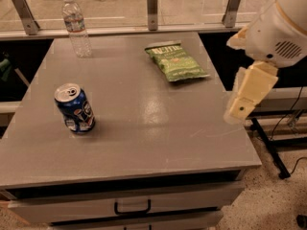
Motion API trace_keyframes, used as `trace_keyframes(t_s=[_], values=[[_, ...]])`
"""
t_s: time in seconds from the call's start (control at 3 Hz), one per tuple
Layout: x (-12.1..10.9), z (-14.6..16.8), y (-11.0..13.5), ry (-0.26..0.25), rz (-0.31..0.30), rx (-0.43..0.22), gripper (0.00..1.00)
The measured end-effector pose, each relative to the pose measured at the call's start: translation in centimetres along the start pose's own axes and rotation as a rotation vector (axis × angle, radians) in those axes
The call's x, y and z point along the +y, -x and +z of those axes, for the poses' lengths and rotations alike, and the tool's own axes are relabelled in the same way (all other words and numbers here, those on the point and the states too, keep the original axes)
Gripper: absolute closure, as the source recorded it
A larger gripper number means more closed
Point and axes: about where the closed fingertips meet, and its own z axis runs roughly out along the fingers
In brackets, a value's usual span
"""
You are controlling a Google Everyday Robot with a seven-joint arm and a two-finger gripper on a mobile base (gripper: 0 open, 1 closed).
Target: Knock pepsi can over
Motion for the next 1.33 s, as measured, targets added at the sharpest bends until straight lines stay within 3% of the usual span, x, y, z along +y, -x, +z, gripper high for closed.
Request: trace_keyframes(t_s=[0.67, 1.33], values=[[0.6, 4.9, 14.2, 0.075, -0.064, -0.311, 0.0], [0.2, 5.0, 14.9, 0.063, -0.07, -0.347, 0.0]])
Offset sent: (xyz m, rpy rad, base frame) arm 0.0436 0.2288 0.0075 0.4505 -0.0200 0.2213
